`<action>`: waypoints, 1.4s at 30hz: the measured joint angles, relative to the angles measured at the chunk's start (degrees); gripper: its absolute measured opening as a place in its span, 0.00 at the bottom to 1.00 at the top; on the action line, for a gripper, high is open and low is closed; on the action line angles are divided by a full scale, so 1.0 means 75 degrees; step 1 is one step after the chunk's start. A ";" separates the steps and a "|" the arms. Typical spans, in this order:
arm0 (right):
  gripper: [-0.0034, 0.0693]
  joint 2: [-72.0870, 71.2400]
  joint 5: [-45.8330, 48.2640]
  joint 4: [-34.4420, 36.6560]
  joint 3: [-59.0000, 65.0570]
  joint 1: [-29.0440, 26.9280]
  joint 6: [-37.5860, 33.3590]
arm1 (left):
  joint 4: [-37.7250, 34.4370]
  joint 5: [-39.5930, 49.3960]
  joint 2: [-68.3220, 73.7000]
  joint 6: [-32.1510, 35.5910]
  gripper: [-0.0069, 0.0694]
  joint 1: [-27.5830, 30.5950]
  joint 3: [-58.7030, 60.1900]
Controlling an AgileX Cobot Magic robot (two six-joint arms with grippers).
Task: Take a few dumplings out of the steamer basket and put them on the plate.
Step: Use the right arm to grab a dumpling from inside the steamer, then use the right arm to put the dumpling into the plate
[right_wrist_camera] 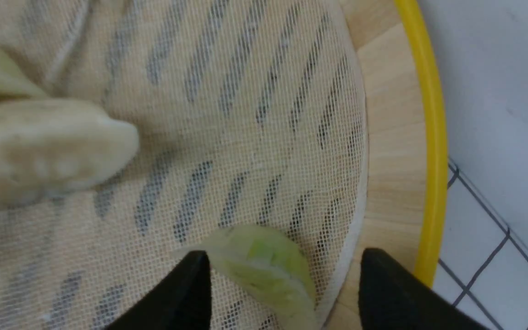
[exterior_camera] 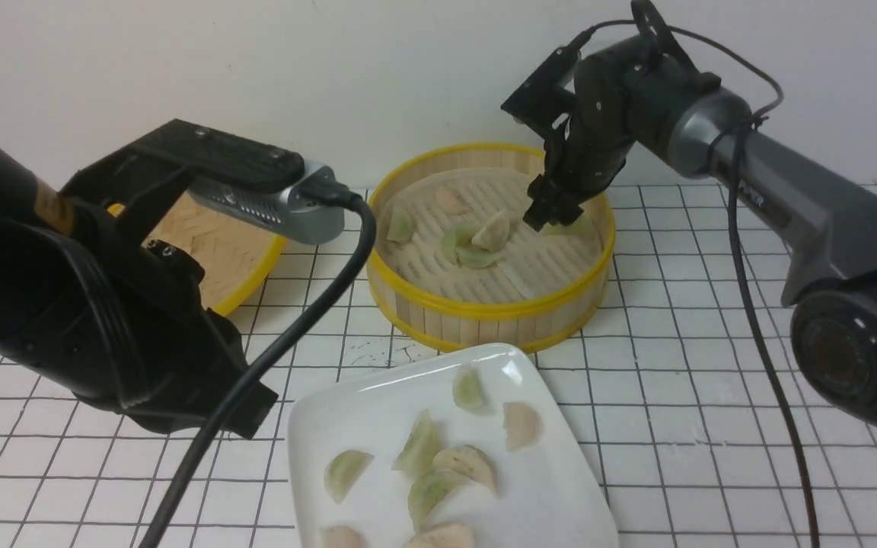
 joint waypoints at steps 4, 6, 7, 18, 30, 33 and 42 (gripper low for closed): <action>0.63 0.0213 -0.0031 0.0021 -0.0008 0.0000 0.0096 | 0.0000 0.0000 0.0000 0.0000 0.08 0.0000 0.0000; 0.60 0.0222 -0.0039 0.0086 -0.0008 0.0000 0.0122 | 0.0000 0.0000 0.0000 0.0000 0.08 0.0000 0.0000; 0.55 0.0222 -0.0039 0.0103 -0.0008 0.0000 0.0122 | 0.0000 0.0000 0.0000 0.0000 0.08 0.0000 0.0000; 0.21 0.0217 0.0982 0.0129 -0.0992 0.0016 0.1110 | 0.0000 0.0000 0.0000 0.0000 0.08 0.0000 0.0000; 0.21 -0.1876 0.1425 0.1801 -0.0977 0.0098 0.1892 | -0.0005 0.0000 0.0000 -0.0007 0.08 0.0000 0.0000; 0.21 -0.2927 0.1415 0.2347 0.0307 0.0290 0.1902 | 0.0002 0.0000 0.0000 -0.0007 0.08 0.0000 0.0000; 0.21 -0.5723 0.1344 0.3283 0.6191 0.1963 0.1639 | 0.0185 0.0000 0.0000 0.0268 0.08 0.0000 0.0000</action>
